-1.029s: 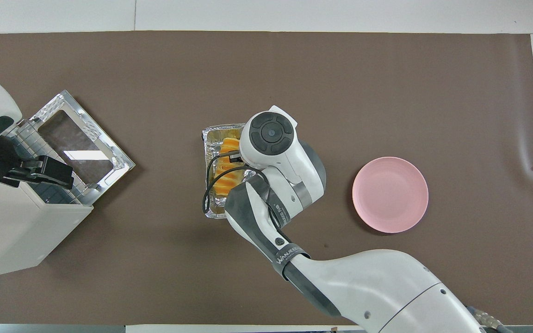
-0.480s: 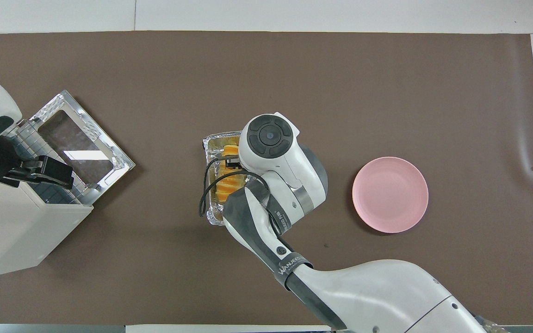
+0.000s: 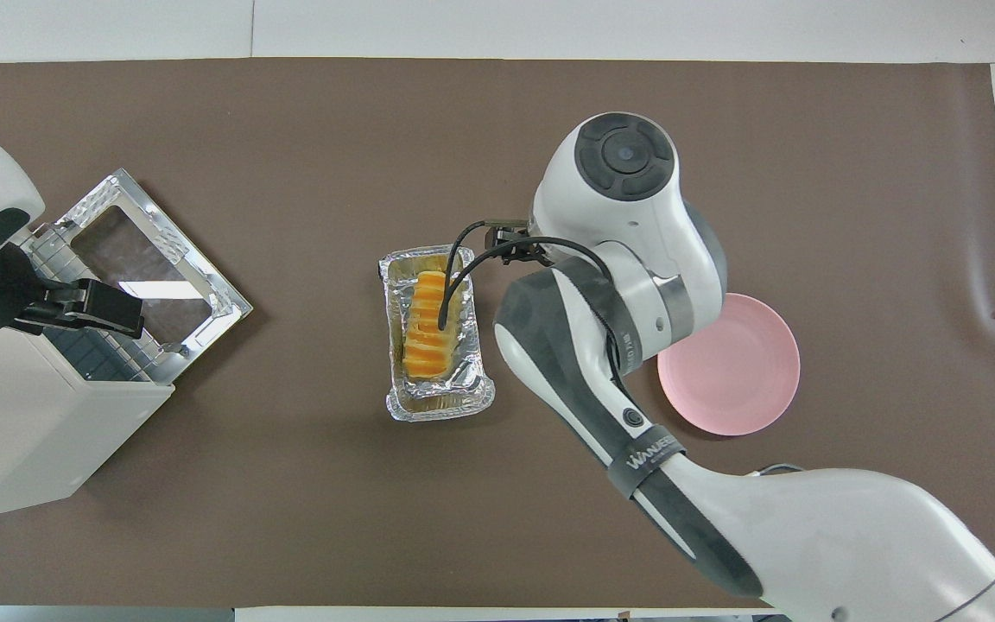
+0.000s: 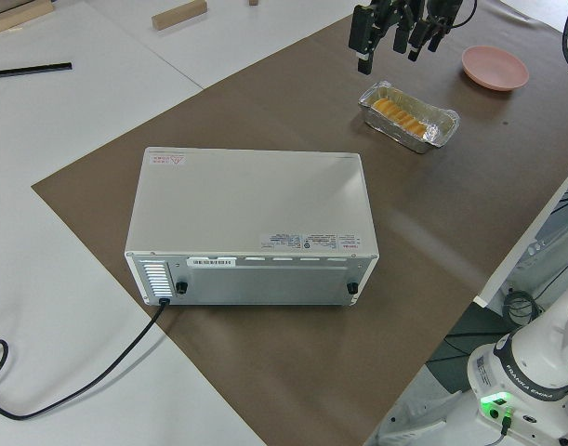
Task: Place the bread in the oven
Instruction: 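Release the foil tray with the right gripper while the left gripper reaches it, then grasp the foil tray with the left gripper while the right gripper withdraws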
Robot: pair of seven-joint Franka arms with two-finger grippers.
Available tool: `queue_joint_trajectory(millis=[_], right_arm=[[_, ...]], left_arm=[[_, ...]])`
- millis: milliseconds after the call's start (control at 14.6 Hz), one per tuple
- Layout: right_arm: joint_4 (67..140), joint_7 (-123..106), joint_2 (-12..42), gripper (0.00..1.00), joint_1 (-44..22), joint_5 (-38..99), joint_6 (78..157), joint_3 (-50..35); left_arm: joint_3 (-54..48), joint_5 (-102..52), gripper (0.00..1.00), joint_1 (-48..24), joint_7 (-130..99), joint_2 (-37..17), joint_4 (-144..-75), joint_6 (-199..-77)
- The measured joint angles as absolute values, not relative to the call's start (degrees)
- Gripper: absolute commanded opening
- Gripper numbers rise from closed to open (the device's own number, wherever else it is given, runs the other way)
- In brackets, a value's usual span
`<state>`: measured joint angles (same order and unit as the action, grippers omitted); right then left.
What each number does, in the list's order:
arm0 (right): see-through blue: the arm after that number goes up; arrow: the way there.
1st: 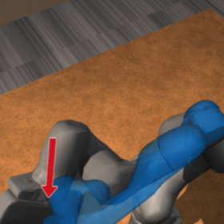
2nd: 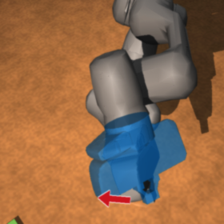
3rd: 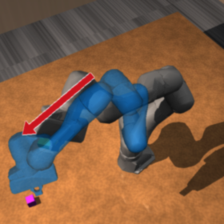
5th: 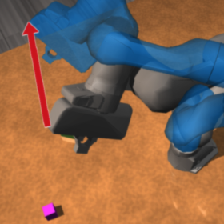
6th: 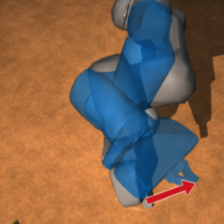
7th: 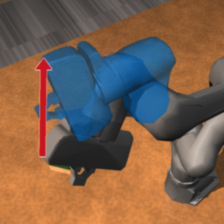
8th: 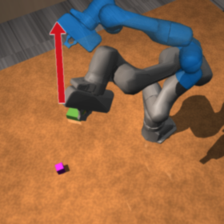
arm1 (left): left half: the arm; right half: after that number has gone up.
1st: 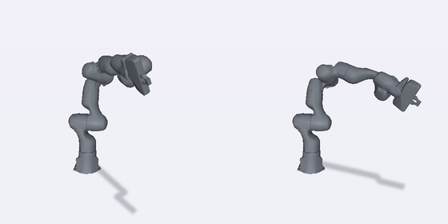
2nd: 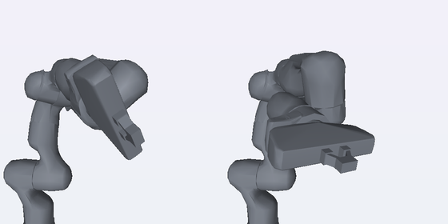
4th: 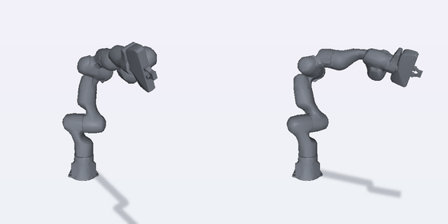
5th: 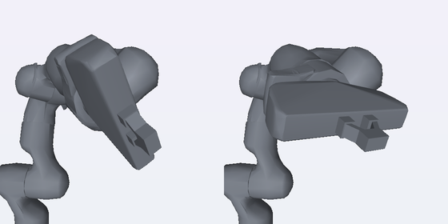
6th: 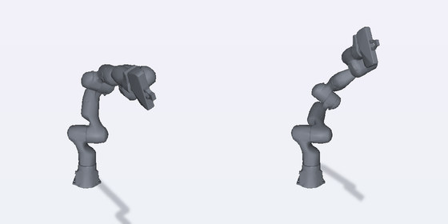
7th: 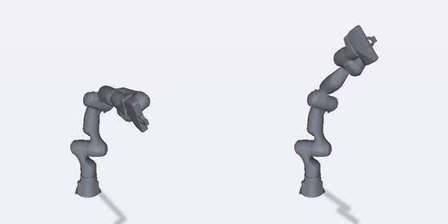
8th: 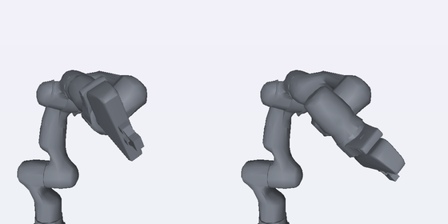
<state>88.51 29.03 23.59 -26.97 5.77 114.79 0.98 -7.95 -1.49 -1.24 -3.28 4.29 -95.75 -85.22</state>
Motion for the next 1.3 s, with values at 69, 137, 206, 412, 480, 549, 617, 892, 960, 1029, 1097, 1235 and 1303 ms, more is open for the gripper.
queue_joint_trajectory(millis=[69, 137, 206, 412, 480, 549, 617, 892, 960, 1029, 1097, 1235, 1303], right_arm=[[88.52, 26.88, 22.46, 1.00, -25.26, 5.77, 113.72, 1.04], [88.52, 24.38, 21.45, 1.00, -23.54, 5.76, 112.74, 1.09], [88.55, 21.53, 20.53, 1.00, -21.66, 5.75, 111.88, 1.16], [88.57, 11.47, 18.39, 1.00, -15.55, 5.72, 109.45, 1.28], [88.57, 8.48, 17.69, 1.00, -13.70, 5.73, 108.67, 1.30], [88.57, 6.52, 16.84, 1.00, -12.04, 5.72, 107.69, 1.31], [88.56, 5.64, 15.92, 1.00, -10.69, 5.72, 106.69, 1.32], [88.57, -1.36, 11.33, 1.00, -5.14, 5.67, 100.65, 1.31], [88.57, -3.51, 10.17, 1.00, -3.56, 5.66, 99.00, 1.32], [88.59, -5.64, 8.94, 1.00, -1.87, 5.66, 97.24, 1.32], [88.58, -7.41, 7.74, 1.00, -0.36, 5.48, 95.48, 1.34], [88.59, -9.78, 5.50, 1.00, 1.59, 4.35, 92.28, 1.37], [88.61, -10.31, 4.35, 1.00, 2.06, 3.68, 90.75, 1.37]], left_arm=[[-8.26, -1.62, 1.00, -1.45, -5.02, 4.26, -95.89, -87.89], [-8.49, -1.90, 1.00, -2.52, -6.62, 4.17, -96.29, -90.66], [-8.69, -2.18, 1.00, -4.66, -8.67, 3.77, -96.75, -92.82], [-9.40, -2.40, 1.00, -14.74, -20.28, -1.49, -97.00, -99.33], [-9.51, -2.41, 1.00, -18.96, -24.96, -4.91, -96.67, -102.40], [-9.53, -2.39, 1.00, -23.36, -29.97, -9.15, -95.98, -106.21], [-9.58, -2.34, 1.00, -26.67, -33.28, -12.92, -95.56, -110.06], [-9.51, -2.33, 1.00, -30.50, -35.29, -18.43, -99.87, -118.30], [-9.52, -2.33, 1.00, -30.64, -35.29, -18.40, -101.08, -119.11], [-9.48, -2.33, 1.00, -31.11, -35.29, -18.43, -102.13, -119.91], [-9.48, -2.33, 1.00, -31.89, -35.68, -18.62, -103.10, -120.75], [-9.48, -2.33, 0.95, -33.23, -37.14, -19.86, -104.28, -123.52], [-9.47, -2.33, 0.88, -33.52, -37.41, -20.75, -104.43, -124.54]])
